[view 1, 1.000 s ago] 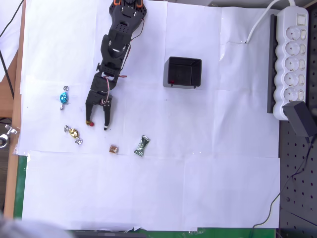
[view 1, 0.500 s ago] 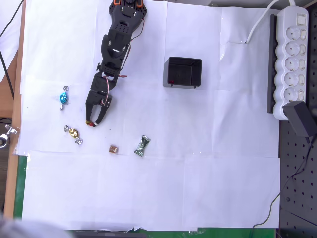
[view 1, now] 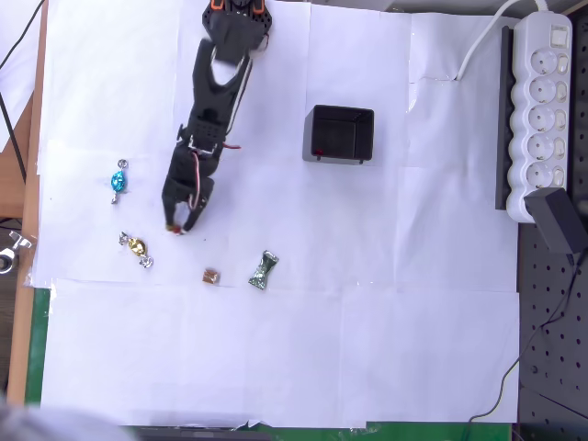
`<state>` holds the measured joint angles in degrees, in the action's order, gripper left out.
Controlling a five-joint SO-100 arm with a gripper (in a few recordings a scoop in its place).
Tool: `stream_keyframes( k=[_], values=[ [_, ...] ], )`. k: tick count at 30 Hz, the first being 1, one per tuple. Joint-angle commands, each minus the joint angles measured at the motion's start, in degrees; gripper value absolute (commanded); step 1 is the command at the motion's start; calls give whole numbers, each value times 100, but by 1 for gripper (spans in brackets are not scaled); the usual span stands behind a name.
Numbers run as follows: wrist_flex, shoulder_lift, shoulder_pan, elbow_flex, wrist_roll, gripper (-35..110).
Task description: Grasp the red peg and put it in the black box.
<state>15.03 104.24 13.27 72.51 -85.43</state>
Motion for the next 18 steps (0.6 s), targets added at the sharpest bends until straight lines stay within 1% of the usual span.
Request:
stream_keyframes(
  k=[1,3,6,12,15,18],
  values=[
    [2197,-1248,-308,1020,176,0],
    [3076,-1608,-598,1274,255,0],
    [4061,-1872,-1160,1652,457,0],
    [6530,-1916,-2479,3472,1266,0],
    [7330,-1916,-2997,4096,1512,0],
    [7822,-1916,-3463,4482,1749,0]
  ],
)
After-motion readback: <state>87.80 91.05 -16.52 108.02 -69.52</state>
